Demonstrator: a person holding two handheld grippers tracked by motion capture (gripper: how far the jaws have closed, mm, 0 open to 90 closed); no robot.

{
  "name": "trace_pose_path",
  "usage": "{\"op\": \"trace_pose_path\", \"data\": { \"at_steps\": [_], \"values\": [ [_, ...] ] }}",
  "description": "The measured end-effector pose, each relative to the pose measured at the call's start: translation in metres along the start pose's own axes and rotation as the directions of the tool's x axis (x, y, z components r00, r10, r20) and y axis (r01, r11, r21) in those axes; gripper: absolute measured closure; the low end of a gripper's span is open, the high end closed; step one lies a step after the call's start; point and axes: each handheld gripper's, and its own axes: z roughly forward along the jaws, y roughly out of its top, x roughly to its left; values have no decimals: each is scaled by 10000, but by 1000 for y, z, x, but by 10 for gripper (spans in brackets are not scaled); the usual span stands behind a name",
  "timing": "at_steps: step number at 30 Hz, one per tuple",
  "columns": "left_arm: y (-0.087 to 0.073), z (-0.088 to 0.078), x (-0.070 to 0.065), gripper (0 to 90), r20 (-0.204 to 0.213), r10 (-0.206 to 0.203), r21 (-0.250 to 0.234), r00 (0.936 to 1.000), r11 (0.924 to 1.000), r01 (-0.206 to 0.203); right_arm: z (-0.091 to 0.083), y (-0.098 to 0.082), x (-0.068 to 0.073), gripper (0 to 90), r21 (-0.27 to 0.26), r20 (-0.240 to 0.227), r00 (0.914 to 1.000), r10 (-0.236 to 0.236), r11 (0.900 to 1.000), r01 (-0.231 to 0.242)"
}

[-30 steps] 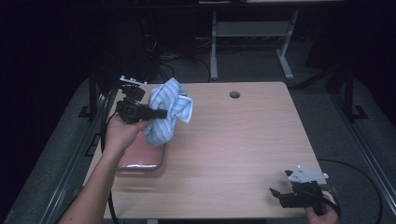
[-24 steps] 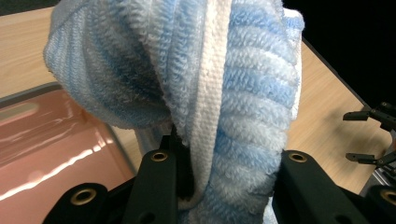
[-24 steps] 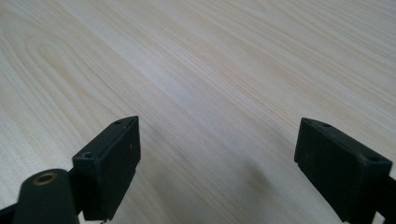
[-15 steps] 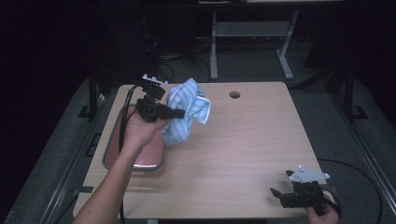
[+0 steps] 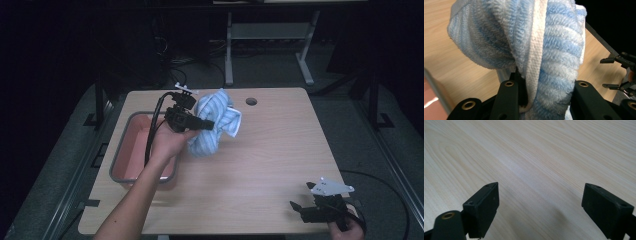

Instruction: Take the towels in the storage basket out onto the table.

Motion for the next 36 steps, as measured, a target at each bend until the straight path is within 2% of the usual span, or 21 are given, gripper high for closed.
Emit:
{"op": "trace_pose_path", "data": {
  "at_steps": [5,14,19,22,25,30,33,36],
  "values": [
    [1,10,-3,687,73,0,127,10000,9999,-1,0,0,0,139,-11,-11,10000,7,10000,-7],
    [4,39,-14,685,383,56,436,9993,9990,-73,-1,0,0,138,-39,12,10000,38,10000,-38],
    [4,48,-17,685,381,127,591,9992,9981,-150,-2,-1,0,138,-97,8,9999,113,9999,-113],
    [4,60,-20,685,443,159,699,9989,9974,-190,-2,-1,0,138,-106,5,10000,96,9999,-96],
    [4,66,-21,684,554,145,743,9984,9971,-186,-3,-1,0,138,-84,1,9999,159,9998,-159],
    [0,86,-25,682,720,84,965,9974,9952,-153,-3,-2,-1,138,-82,35,9998,182,9998,-182],
    [-2,92,-27,681,874,-4,972,9962,9952,-81,-3,-2,0,138,-69,25,9998,187,9998,-187],
    [-6,105,-28,681,951,-146,1104,9954,9939,41,-3,-2,0,138,-89,2,9998,209,9997,-209]
  ]
}}
